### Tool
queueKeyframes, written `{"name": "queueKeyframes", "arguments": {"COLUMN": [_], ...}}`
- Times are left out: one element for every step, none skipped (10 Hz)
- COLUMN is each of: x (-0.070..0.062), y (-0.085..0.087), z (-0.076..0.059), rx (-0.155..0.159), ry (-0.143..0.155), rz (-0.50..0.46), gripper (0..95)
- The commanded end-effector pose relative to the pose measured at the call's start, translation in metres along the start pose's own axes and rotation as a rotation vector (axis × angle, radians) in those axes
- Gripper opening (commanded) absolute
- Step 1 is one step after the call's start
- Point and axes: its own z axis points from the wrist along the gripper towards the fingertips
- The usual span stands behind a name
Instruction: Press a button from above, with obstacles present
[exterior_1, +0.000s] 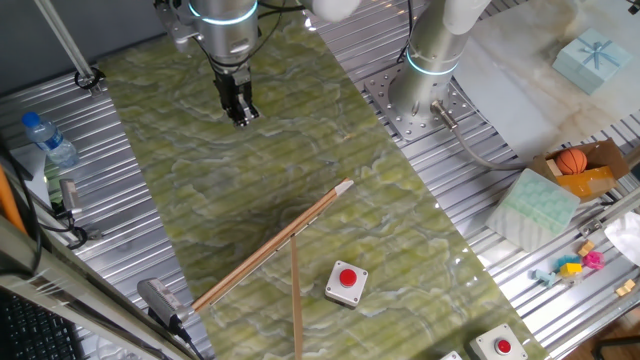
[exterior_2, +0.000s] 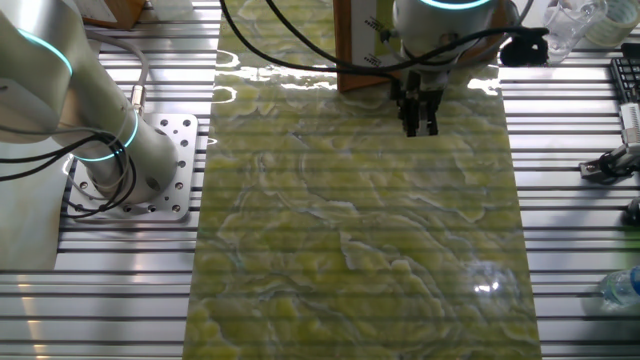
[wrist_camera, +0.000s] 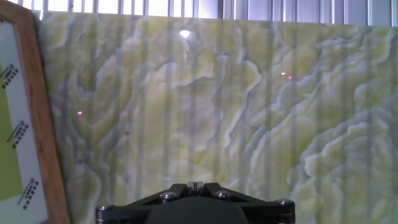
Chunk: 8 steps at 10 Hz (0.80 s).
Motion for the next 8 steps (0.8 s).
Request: {"name": "queueKeyframes", "arguments": {"x": [0.004,0.004,0.004,0.005,0.005,0.006,0.007,0.008], "y": [-0.004,-0.005,-0.007,-0.008,-0.010,-0.012,-0.015,-0.018], "z": [-0.003,-0.004,-0.005,-0.006,-0.007,-0.008,-0.010,-0.012], "rx": [0.002,0.001,0.002,0.002,0.002,0.001,0.002,0.000], "ry": [0.002,0.004,0.003,0.005,0.005,0.006,0.010,0.008], "rz": [-0.001,-0.003,-0.001,-0.011,-0.029,-0.045,-0.065,-0.070], "gripper": [0.0,0.0,0.0,0.0,0.0,0.0,0.0,0.0]}}
